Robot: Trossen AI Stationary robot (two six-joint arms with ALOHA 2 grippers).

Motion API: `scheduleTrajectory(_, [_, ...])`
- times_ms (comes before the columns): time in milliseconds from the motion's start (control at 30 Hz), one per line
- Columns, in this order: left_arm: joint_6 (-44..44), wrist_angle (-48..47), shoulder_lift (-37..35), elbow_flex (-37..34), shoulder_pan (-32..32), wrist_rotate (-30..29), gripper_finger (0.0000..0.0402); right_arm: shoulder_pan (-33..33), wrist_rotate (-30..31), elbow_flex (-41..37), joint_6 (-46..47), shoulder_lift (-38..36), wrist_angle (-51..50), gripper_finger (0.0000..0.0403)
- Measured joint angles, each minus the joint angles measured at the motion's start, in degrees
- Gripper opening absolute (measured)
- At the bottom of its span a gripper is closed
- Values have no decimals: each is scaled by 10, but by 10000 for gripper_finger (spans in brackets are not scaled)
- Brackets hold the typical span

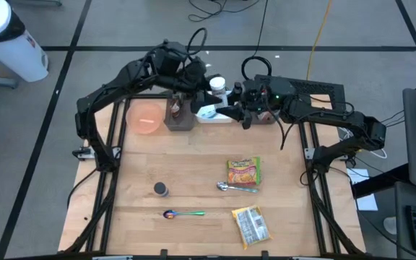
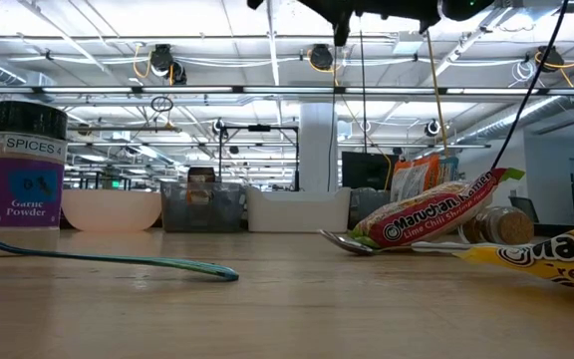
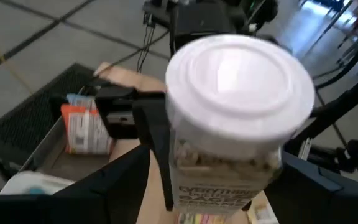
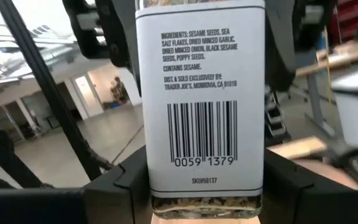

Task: Pick & Place Food Item
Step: Put the white seasoning bottle into the left black bin

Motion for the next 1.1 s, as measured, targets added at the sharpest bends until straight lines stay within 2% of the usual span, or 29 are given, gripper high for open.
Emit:
scheduleTrajectory(267, [-20,104,3,0,-7,0,281,0,12,0,12,0,77,189])
scheduleTrajectory(533, [-37,143,3,0,-7,2,286,0,29,0,14,0,139,189])
scheduleTrajectory(767, [-53,174,8,0,-10,20,286,0,39,0,12,0,157,189])
scheduleTrajectory(1100, [-73,206,32,-1,-16,33,259,1,41,0,14,0,159,189])
